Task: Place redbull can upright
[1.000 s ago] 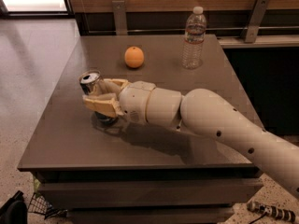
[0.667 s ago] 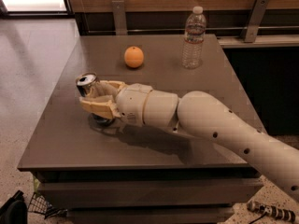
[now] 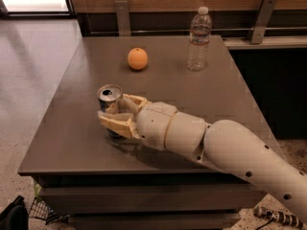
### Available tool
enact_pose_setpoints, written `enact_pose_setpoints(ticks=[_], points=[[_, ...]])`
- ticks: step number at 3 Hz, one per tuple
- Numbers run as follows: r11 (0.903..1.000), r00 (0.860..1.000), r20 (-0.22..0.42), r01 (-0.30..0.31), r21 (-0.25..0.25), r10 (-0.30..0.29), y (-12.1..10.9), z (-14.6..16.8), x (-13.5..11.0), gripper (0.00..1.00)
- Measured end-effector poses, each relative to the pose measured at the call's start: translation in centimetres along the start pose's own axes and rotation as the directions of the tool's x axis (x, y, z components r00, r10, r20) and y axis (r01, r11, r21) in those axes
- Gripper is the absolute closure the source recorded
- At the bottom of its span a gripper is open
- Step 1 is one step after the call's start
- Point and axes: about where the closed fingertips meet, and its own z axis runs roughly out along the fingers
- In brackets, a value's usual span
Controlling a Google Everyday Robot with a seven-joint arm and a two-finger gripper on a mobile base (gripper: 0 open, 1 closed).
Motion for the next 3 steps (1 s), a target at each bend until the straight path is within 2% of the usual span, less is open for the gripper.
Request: enact_pose_setpoints(ticks=[1,2,3], points=[[0.9999,1.000,-0.002,0.000,0.012,0.000,-0.27,-0.49,0.07,0.51],[1.0000,1.000,-0.002,0.001,0.008,-0.001,-0.10,-0.36,0.02,0.20],[1.0000,1.000,-0.002,0.003,0.005,-0.003,0.04,-0.26,-0.02,0.00]])
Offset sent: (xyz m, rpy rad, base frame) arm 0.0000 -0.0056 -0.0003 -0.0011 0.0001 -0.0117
